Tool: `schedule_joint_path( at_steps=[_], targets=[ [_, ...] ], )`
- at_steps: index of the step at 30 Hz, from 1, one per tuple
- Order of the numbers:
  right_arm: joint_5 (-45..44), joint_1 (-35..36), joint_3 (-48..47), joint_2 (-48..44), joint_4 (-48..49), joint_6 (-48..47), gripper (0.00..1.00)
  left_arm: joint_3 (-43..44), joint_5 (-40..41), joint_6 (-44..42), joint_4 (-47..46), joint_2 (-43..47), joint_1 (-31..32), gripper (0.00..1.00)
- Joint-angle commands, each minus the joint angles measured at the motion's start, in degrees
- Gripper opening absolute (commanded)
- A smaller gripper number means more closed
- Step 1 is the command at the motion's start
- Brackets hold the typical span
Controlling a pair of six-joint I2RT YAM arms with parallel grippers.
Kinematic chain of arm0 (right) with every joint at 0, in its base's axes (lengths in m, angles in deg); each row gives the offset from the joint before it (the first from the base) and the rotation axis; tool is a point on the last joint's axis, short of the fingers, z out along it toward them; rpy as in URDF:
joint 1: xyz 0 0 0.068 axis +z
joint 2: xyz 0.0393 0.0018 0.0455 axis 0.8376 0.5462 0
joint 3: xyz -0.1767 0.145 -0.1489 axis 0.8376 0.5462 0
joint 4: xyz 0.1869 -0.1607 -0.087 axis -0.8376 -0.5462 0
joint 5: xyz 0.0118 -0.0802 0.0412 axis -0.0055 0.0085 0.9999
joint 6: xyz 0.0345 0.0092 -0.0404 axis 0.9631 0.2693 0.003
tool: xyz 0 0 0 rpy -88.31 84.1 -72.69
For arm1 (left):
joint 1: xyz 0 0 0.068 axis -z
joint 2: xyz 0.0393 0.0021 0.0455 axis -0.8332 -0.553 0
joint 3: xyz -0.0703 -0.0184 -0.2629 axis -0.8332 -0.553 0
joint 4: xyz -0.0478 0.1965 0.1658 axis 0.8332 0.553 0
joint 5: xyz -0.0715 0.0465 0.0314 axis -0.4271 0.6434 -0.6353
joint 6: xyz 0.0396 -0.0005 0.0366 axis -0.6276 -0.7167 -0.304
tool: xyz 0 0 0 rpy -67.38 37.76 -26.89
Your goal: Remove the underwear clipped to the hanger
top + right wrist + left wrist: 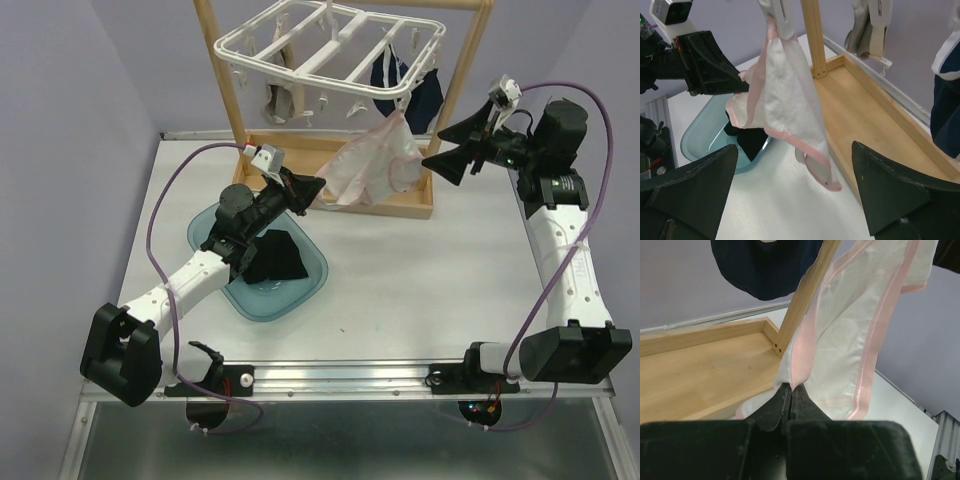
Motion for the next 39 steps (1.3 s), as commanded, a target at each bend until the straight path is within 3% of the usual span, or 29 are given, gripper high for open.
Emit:
schedule_joint_path(
  at_steps=[1, 8, 20, 39],
  targets=[
    [-2.7, 2.0, -7.6, 1.5, 1.5, 2.4, 1.00, 0.2, -1.2, 0.7, -2.6, 2.6, -0.1, 0.00],
    [-7.7, 9.8, -13.1, 4.7, 1.7, 4.6, 1.00, 0.4, -2.2, 1.3, -2.9, 2.0, -0.1, 0.00],
    [-24.5, 11.6, -16.6, 6.5, 2.6, 8.0, 0.99, 0.6, -5.2, 3.6, -5.9, -0.6, -0.1, 0.00],
    [-25.3, 13.6, -22.8, 10.9, 8.9, 16.2, 0.92, 1.4, -7.4, 5.5, -7.8, -1.7, 0.0, 0.00]
  ],
)
